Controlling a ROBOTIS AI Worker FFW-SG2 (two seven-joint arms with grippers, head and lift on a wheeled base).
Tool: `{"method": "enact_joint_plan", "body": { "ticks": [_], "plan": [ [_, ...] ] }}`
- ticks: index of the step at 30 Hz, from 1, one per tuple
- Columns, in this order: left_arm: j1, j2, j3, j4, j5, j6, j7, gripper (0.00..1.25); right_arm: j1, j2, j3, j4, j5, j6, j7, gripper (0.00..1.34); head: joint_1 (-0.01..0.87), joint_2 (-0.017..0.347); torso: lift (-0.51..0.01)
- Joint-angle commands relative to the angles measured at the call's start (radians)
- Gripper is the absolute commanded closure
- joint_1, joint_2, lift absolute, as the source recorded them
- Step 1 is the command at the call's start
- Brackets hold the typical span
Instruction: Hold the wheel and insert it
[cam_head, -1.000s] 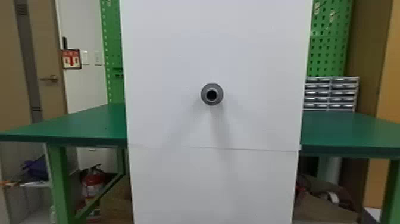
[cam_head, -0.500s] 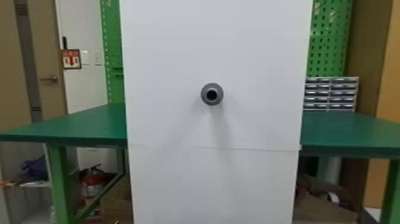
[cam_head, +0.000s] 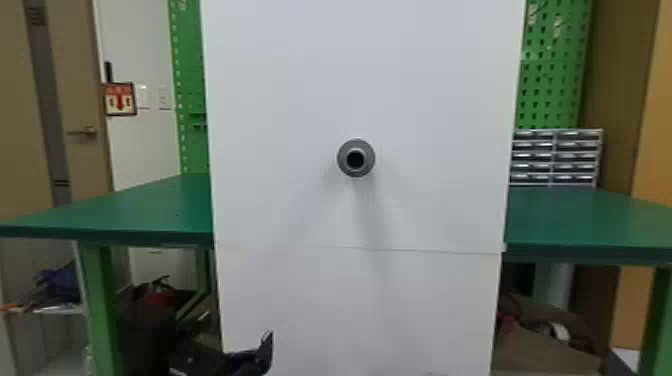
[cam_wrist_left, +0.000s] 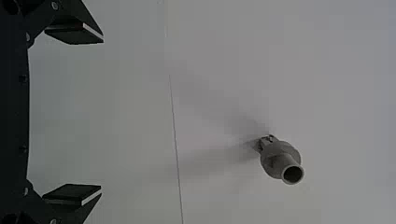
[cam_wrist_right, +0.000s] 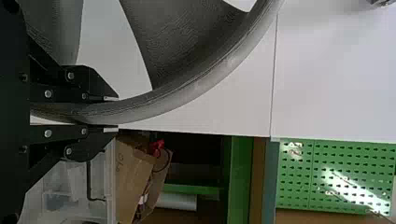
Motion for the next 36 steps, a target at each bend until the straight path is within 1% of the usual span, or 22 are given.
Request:
{"method": "enact_joint_plan", "body": {
  "ticks": [1, 3, 7, 10, 14, 15, 18, 24, 29, 36],
  "plan": [
    [-0.058, 0.036, 0.003, -0.096, 0.057, 0.18, -0.002, 0.15, 0.0, 0.002, 0.003, 0.0, 0.0, 0.0, 0.0, 1.14, 0.179, 0.101, -0.493],
    [-0.078, 0.049, 0.003, -0.122, 0.066, 0.232, -0.022, 0.15, 0.001, 0.004, 0.003, 0.0, 0.002, 0.0, 0.0, 1.14, 0.179, 0.101, -0.493],
    [-0.112, 0.052, 0.003, -0.164, 0.079, 0.293, -0.058, 0.15, 0.006, 0.005, -0.001, 0.0, 0.002, 0.0, 0.0, 1.14, 0.179, 0.101, -0.493],
    [-0.132, 0.054, 0.003, -0.195, 0.106, 0.328, -0.059, 0.15, 0.006, 0.005, -0.003, 0.0, 0.002, 0.0, 0.0, 1.14, 0.179, 0.101, -0.493],
    [-0.161, 0.069, -0.004, -0.23, 0.142, 0.379, -0.059, 0.15, 0.006, 0.005, -0.003, 0.0, 0.003, 0.0, 0.0, 1.14, 0.179, 0.101, -0.493],
    [-0.17, 0.077, -0.004, -0.242, 0.149, 0.394, -0.059, 0.15, 0.004, 0.005, -0.003, 0.0, 0.003, 0.0, 0.0, 1.14, 0.179, 0.101, -0.493],
    [-0.184, 0.086, -0.001, -0.264, 0.165, 0.408, -0.059, 0.15, 0.004, 0.005, -0.003, 0.0, 0.005, 0.0, 0.0, 1.14, 0.179, 0.101, -0.493],
    [-0.202, 0.088, 0.022, -0.308, 0.189, 0.448, -0.053, 0.15, 0.009, 0.007, -0.007, 0.0, 0.005, 0.0, 0.0, 1.14, 0.179, 0.101, -0.493],
    [-0.219, 0.1, 0.037, -0.314, 0.232, 0.48, -0.052, 0.15, 0.012, 0.007, -0.014, 0.0, 0.005, 0.0, 0.0, 1.14, 0.179, 0.101, -0.493],
    [-0.216, 0.111, 0.051, -0.314, 0.243, 0.48, -0.052, 0.15, 0.018, 0.007, -0.021, -0.006, 0.005, 0.0, 0.0, 1.14, 0.179, 0.101, -0.493]
  ]
}}
